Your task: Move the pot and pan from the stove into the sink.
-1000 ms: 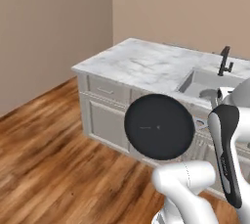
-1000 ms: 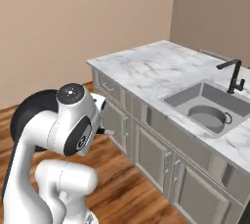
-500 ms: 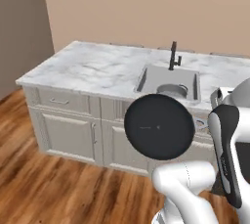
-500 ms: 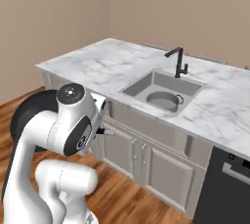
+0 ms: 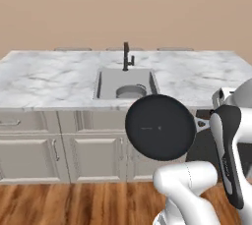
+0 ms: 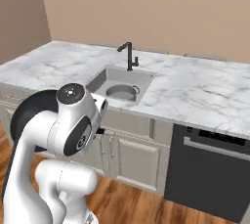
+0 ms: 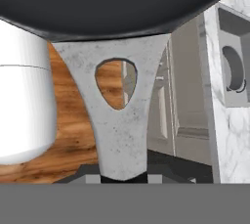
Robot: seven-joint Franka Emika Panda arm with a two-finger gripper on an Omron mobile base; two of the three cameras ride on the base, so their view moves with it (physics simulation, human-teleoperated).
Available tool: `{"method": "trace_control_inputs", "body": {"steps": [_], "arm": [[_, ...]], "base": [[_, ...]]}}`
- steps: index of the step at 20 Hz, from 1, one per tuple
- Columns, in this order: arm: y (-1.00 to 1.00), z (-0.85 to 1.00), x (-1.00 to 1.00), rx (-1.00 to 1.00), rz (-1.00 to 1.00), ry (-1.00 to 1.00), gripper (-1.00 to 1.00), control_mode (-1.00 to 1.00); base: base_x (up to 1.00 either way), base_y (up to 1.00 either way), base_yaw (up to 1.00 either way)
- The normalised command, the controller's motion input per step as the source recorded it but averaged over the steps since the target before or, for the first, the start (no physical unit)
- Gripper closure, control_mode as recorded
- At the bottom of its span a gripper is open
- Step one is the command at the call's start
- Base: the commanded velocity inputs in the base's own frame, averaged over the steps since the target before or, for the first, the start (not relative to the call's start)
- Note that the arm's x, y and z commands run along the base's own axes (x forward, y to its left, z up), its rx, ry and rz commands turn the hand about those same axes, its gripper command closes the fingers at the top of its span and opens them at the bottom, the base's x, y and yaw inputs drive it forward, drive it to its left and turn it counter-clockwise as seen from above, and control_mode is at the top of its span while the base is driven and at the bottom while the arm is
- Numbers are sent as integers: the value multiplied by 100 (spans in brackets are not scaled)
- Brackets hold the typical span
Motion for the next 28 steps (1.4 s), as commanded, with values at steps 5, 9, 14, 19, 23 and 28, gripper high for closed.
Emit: {"method": "trace_control_inputs", "body": {"steps": [5,9,14,19,23,28], "arm": [[0,0,0,0,0,0,100,100],[0,0,0,0,0,0,100,100],[0,0,0,0,0,0,100,100],[0,0,0,0,0,0,100,100],[0,0,0,0,0,0,100,100],[0,0,0,0,0,0,100,100]], "base": [[0,0,-50],[0,0,-50],[0,-11,-34],[0,3,1],[-1,52,11],[-12,65,15]]}}
